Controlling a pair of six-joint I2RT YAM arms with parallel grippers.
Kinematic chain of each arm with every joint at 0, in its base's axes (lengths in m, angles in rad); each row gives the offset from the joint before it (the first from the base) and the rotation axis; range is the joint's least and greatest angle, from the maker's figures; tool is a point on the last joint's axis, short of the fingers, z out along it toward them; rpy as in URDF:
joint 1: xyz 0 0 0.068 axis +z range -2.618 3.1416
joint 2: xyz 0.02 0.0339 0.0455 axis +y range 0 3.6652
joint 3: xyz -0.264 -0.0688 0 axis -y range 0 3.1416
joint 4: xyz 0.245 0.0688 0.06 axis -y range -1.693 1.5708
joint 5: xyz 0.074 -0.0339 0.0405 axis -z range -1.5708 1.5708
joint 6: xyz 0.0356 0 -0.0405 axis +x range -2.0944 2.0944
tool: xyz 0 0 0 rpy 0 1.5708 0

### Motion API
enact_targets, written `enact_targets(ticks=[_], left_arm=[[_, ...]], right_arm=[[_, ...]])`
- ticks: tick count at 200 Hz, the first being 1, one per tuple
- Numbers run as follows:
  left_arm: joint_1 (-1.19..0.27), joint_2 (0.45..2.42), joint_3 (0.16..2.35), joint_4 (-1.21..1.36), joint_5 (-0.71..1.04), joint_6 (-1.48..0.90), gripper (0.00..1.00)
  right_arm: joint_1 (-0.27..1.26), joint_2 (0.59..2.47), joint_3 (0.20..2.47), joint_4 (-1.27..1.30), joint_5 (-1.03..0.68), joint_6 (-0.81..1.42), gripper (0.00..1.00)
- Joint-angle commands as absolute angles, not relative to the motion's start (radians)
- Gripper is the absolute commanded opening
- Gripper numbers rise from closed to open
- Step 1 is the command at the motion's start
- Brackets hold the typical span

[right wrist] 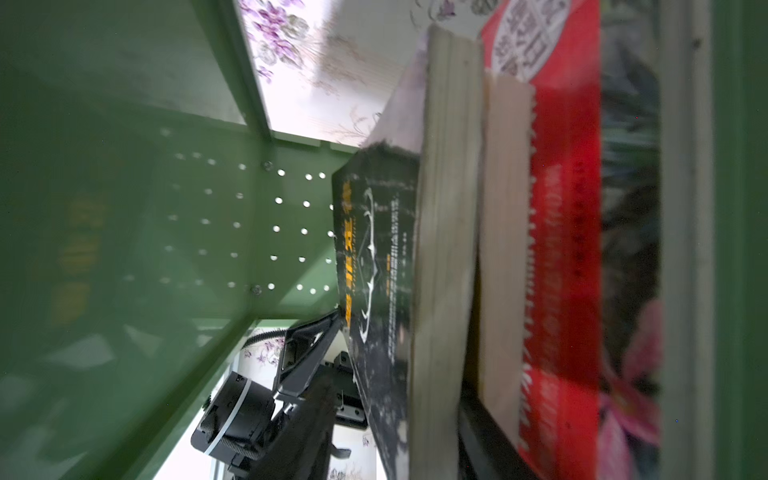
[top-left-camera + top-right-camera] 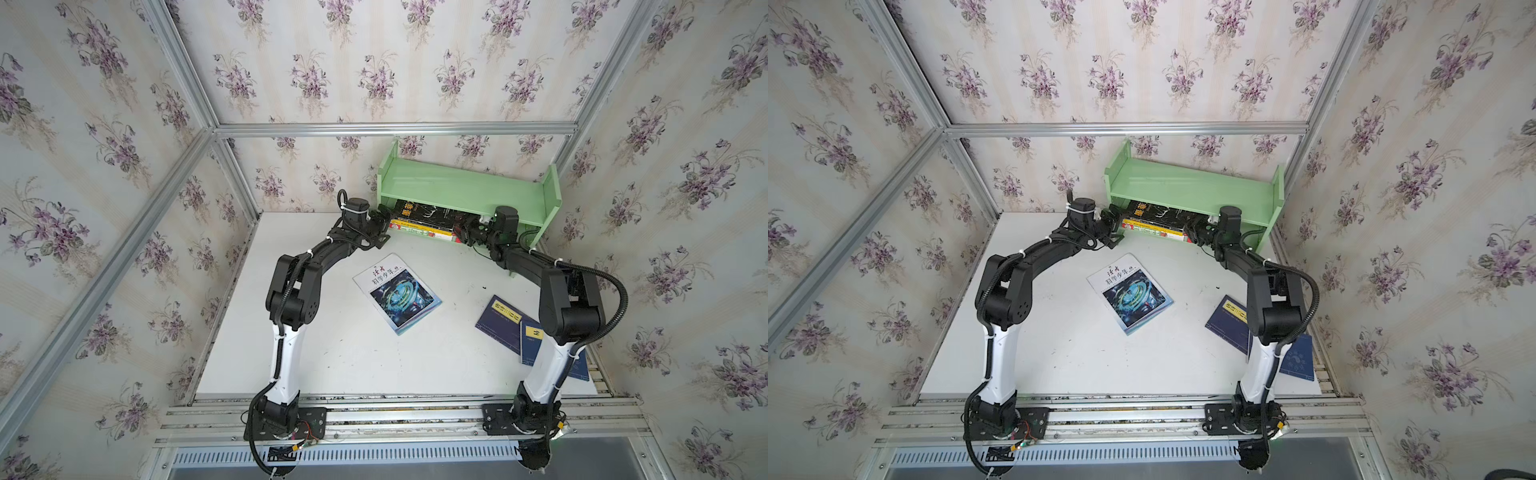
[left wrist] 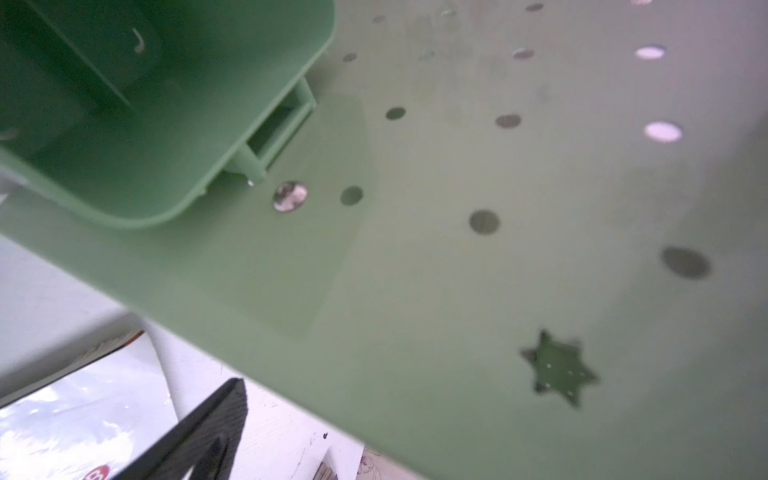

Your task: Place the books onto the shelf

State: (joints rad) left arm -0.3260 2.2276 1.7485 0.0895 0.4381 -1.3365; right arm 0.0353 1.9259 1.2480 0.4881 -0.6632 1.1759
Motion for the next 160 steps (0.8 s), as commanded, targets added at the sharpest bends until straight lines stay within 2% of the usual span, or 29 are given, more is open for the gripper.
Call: enact_targets(ticks=[1,60,103,160], left_arm=[[-0.332,2.217,1.743,0.074,0.422,-1.347,1.00],[-0.341,2.209,1.735,0.074,0.427,-1.344,0.99],[-0.344,2.198,1.719,0.074,0.426,-1.341,1.00],[-0.347,2.194,1.716,0.075,0.427,-1.339,0.99]], right_arm=[[0.031,1.936,1.207,0.541,-0.568,1.260,0.49],[0.031,1.904,1.148,0.572,-0.528,1.301,0.52],[0.028,1.872,1.123,0.466,-0.516,1.282,0.54],[0.002,1.840,1.028,0.569,-0.525,1.342,0.55]])
